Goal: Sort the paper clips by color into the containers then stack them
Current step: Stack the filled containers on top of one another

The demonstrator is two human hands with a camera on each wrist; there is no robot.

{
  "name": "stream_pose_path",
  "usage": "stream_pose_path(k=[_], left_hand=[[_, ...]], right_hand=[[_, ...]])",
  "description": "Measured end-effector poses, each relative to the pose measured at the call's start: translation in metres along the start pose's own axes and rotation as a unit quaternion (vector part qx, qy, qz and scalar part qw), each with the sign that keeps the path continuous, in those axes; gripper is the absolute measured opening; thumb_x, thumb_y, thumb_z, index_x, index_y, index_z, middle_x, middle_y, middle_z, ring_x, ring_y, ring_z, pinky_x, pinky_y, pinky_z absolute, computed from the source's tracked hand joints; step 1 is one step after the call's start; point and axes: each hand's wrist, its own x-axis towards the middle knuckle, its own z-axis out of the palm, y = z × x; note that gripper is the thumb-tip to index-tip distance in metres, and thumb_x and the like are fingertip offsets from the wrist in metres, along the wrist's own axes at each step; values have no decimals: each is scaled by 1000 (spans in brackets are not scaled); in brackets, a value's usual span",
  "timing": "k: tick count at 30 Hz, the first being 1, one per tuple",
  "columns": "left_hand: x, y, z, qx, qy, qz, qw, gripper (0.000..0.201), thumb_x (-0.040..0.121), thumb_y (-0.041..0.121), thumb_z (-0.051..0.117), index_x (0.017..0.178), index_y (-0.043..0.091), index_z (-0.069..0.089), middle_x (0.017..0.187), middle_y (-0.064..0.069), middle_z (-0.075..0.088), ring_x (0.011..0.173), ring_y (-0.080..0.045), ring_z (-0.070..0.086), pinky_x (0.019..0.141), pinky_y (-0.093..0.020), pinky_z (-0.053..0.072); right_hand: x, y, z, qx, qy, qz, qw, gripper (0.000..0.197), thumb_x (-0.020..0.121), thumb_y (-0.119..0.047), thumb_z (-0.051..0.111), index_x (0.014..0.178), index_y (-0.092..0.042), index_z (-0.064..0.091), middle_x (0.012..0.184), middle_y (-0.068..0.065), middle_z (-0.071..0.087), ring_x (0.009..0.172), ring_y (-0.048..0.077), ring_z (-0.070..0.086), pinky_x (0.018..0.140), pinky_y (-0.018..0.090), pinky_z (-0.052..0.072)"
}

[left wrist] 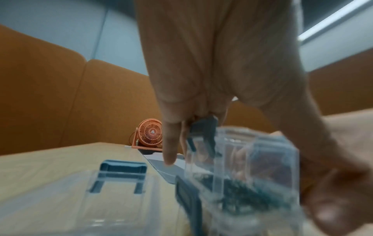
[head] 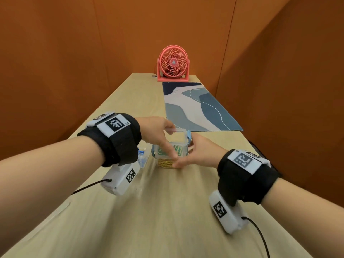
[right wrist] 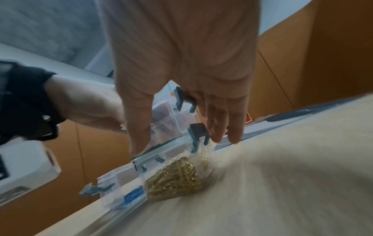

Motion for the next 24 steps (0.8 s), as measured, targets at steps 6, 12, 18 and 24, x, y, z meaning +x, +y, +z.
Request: stream_pose_path(k=[6, 12, 18, 24], left_hand=[[-4, 8, -5, -39, 59, -113, 991, 53, 87, 61, 43, 88, 12, 64, 83, 1, 69, 79, -14, 65, 72, -27, 50], [4, 2, -3, -113, 67, -186, 974, 30, 88, 32, 62, 85, 2, 61, 79, -9, 70, 71, -18, 69, 74, -28, 57], [6, 7, 4, -157, -24, -249, 955, 58, 91, 38, 55, 125, -7, 45, 116, -25, 60, 88, -31, 67, 82, -36, 56], [10, 1, 8, -167, -53, -260, 950, 66, 87, 43, 60, 123, -10, 45, 116, -25, 59, 93, -31, 66, 87, -36, 54]], right_hand=[[4, 6, -9, 54, 32, 8, 998, 58, 60, -22, 86, 111, -15, 59, 107, 1, 67, 95, 15, 65, 86, 29, 53], [4, 10, -10, 55, 34, 8, 998, 56, 59, -23, 87, 109, -17, 61, 106, 0, 68, 95, 16, 65, 85, 28, 54], [6, 14, -6, 53, 39, -5, 998, 56, 58, -25, 87, 107, -19, 61, 105, 1, 68, 92, 16, 67, 83, 29, 56], [9, 16, -6, 46, 37, -9, 998, 58, 58, -28, 87, 109, -20, 61, 105, 0, 68, 94, 16, 66, 86, 33, 55]])
